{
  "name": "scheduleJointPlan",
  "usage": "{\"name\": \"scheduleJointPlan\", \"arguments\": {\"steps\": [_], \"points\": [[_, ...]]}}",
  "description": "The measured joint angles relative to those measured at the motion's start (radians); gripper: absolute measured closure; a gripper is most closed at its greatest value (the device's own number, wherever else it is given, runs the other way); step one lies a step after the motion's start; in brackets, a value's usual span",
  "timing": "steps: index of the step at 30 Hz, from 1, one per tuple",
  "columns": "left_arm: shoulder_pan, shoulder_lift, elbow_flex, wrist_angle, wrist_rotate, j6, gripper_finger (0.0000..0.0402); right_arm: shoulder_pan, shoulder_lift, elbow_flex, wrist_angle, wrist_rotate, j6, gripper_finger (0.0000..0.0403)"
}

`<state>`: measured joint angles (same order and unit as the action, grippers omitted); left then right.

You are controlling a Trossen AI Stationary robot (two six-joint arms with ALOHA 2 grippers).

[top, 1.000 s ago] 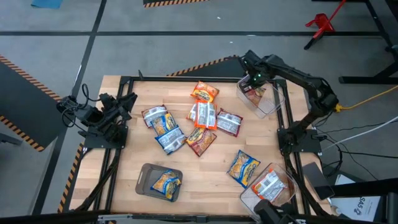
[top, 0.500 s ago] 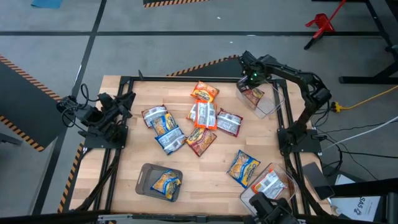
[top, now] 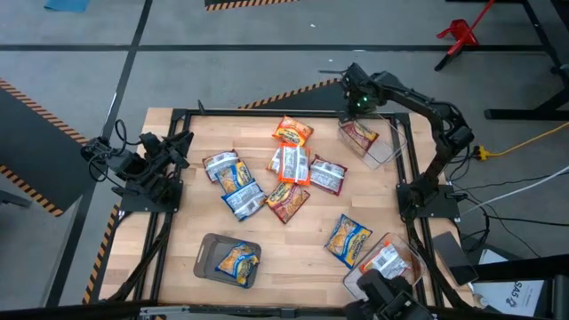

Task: Sort Maruchan noodles
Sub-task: Put the red noodle pack into the top transparent bin

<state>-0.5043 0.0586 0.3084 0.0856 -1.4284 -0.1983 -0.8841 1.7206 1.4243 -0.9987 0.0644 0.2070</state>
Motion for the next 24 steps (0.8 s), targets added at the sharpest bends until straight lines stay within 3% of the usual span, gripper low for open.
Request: {"name": "scheduleJointPlan", "arguments": {"steps": [4, 7, 11, 16, 24], "points": [[0.0, 0.0, 0.0, 0.0, 0.0, 0.0, 0.0262, 0.023, 0.0, 0.125, -0.01, -0.188, -0.01, 0.0161], [0.0, 0.0, 0.0, 0.0, 0.0, 0.0, 0.0262, 0.098, 0.0, 0.211, -0.019, -0.252, -0.004, 0.0155], [0.0, 0.0, 0.0, 0.0, 0.0, 0.0, 0.0262, 0.25, -0.001, 0.239, -0.024, -0.175, 0.027, 0.0155], [0.0, 0.0, 0.0, 0.0, 0.01, 0.0, 0.0262, 0.419, 0.014, 0.155, -0.018, -0.031, 0.108, 0.0155], [0.0, 0.0, -0.001, 0.0, 0.035, 0.001, 0.0262, 0.486, 0.036, -0.079, 0.145, -0.012, 0.282, 0.0154]]}}
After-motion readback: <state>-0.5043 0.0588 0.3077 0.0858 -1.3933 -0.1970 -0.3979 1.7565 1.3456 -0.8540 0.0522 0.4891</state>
